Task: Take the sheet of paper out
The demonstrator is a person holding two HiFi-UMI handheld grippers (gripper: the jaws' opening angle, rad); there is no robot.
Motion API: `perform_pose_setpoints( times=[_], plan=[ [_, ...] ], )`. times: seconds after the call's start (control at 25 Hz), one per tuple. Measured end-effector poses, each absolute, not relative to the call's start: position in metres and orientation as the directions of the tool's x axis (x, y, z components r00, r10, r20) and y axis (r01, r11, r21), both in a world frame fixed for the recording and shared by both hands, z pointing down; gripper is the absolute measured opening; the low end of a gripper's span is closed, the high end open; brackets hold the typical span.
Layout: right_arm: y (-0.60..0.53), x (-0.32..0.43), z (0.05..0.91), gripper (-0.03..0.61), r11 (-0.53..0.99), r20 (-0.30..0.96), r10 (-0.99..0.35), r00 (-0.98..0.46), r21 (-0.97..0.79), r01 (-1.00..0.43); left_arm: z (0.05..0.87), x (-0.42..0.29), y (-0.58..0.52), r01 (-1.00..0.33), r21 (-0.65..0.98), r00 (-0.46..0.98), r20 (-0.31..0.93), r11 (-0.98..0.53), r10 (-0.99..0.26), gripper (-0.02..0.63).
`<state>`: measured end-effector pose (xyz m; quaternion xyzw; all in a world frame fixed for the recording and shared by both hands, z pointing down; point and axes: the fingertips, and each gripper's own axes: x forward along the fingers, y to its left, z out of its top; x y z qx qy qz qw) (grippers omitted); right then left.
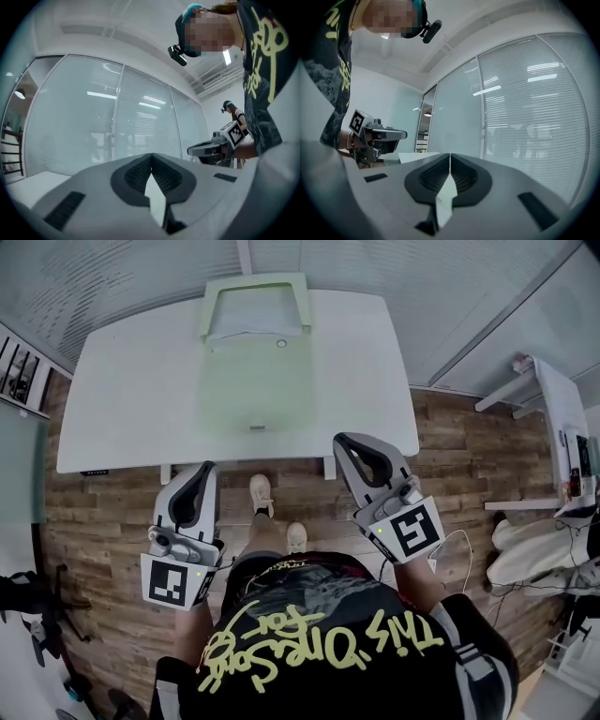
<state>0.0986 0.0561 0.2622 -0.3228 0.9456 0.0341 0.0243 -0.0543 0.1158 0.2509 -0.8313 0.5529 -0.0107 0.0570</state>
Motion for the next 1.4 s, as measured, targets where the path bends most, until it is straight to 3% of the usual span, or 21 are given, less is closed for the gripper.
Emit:
perform_pose_setpoints(
  times=[0.24, 1.04, 1.4],
  plan=[
    [0.053, 0.093, 0.258, 0.009, 0.782, -0.084, -0.616, -0.783, 0.059, -0.621, 0.259, -0.058, 0.111, -0.913, -0.108, 0.398, -0.020, -0.394, -0.917, 0.006],
    [-0.005, 0.058, 0.254, 0.009, 0.757, -0.087, -0.643, -0.761, 0.078, -0.649, 0.248, -0.097, 0.042, -0.886, -0.047, 0.463, -0.116, -0.460, -0.879, 0.006],
    [-0.040, 0.047, 0.248, 0.009, 0.743, -0.087, -0.663, -0.744, 0.049, -0.668, 0.264, -0.107, 0.003, -0.887, -0.038, 0.462, -0.026, -0.460, -0.887, 0.006]
  ],
)
